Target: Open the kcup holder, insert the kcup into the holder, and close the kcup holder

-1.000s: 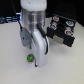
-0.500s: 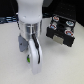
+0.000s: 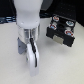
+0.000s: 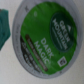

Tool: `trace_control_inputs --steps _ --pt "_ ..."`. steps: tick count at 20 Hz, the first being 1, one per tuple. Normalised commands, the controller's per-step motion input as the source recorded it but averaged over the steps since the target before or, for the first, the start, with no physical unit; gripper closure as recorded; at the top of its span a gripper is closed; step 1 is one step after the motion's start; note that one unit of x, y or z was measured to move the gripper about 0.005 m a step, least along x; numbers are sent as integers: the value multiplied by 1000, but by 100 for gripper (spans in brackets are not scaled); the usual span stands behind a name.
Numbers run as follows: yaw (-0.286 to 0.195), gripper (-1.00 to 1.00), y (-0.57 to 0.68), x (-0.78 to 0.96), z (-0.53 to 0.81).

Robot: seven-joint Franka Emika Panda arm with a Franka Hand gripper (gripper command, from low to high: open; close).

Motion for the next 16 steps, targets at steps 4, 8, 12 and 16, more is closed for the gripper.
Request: trace_control_inputs --steps 4,8,12,16 --pt "-55 100 24 113 128" --pt "-35 100 61 56 153" --pt "-10 100 53 22 78" --pt "2 100 44 -6 31"
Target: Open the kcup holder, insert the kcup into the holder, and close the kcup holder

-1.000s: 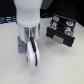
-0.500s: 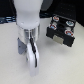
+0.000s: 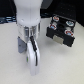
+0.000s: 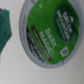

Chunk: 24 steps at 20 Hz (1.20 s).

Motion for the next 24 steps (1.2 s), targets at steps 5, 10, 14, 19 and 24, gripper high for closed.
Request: trace_control_inputs --steps 5,10,14,19,24 --pt "4 100 90 22 116" --pt "9 100 350 8 504" --pt "77 100 505 3 760" --pt "111 100 479 -10 737" --pt "96 100 484 -70 614"
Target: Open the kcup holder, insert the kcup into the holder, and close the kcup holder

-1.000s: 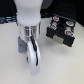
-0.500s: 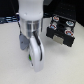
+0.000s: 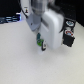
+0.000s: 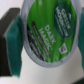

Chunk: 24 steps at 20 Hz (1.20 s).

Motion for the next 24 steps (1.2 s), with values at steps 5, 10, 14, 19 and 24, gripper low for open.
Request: trace_control_inputs --steps 5,10,14,19,24 --pt "92 100 496 -139 444" --pt "78 100 531 -180 415" --pt "74 100 513 -238 352" --pt "69 100 506 -284 258" --pt "80 100 472 -346 109"
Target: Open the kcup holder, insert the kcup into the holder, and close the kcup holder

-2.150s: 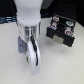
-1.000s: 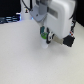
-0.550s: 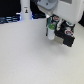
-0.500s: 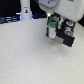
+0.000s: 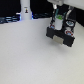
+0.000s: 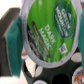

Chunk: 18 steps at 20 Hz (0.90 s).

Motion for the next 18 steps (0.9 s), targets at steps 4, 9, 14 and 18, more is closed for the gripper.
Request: trace_control_inputs --steps 4,9,14,18 --pt "95 100 457 -411 -18" --pt "111 100 387 -522 -125" --pt "105 100 201 -523 -261" --pt "61 100 -9 -242 -299"
